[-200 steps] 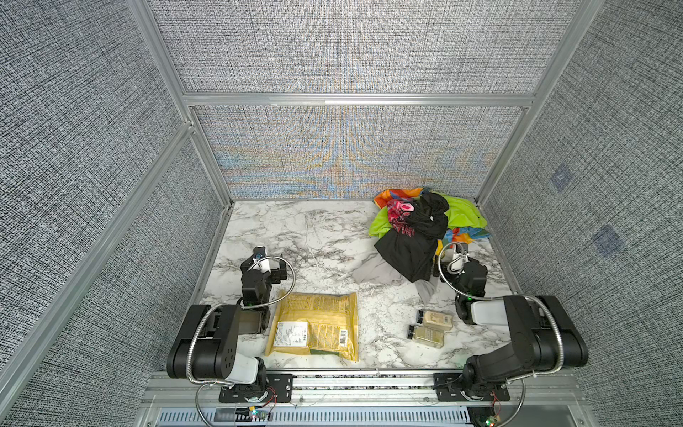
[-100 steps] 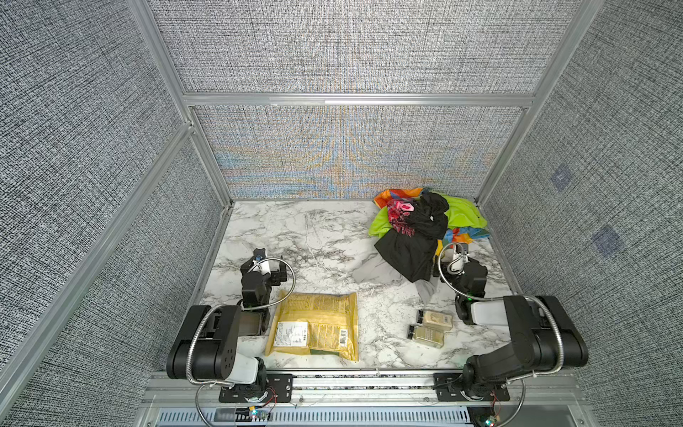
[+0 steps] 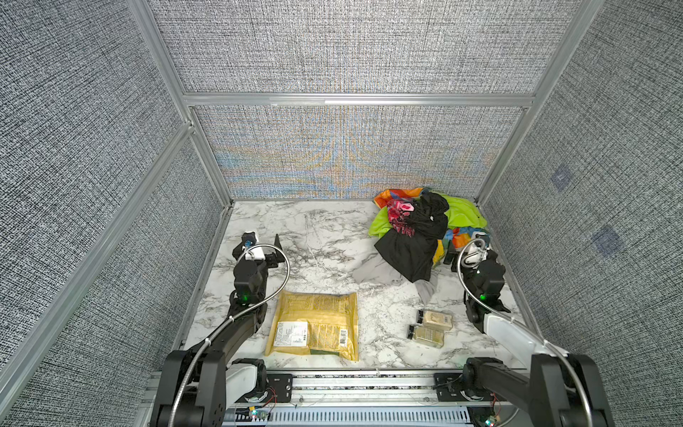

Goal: Pick out a specific cloth from the pile

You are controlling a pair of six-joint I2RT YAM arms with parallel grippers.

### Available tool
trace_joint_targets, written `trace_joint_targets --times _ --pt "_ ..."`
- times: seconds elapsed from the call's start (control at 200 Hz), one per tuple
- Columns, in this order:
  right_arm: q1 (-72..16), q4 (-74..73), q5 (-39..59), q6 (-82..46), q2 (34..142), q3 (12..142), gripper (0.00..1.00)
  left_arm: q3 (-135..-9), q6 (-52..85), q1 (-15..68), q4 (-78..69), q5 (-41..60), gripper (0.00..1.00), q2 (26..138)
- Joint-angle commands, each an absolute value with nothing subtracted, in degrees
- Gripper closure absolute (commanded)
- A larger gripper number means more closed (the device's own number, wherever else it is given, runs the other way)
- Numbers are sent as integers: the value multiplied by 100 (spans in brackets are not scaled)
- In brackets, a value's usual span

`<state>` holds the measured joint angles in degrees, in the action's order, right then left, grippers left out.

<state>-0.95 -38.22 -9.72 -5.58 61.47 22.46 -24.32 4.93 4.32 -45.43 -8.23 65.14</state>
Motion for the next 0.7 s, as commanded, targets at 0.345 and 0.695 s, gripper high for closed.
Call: trace_joint_targets --times 0.345,0.695 --pt "-724 -17 -611 -2020 5975 4800 1 -6420 1652 565 -734 2421 1 7663" --pt "-1242 740 -261 -2228 7596 6406 1 -6193 1175 586 -646 4080 1 7659"
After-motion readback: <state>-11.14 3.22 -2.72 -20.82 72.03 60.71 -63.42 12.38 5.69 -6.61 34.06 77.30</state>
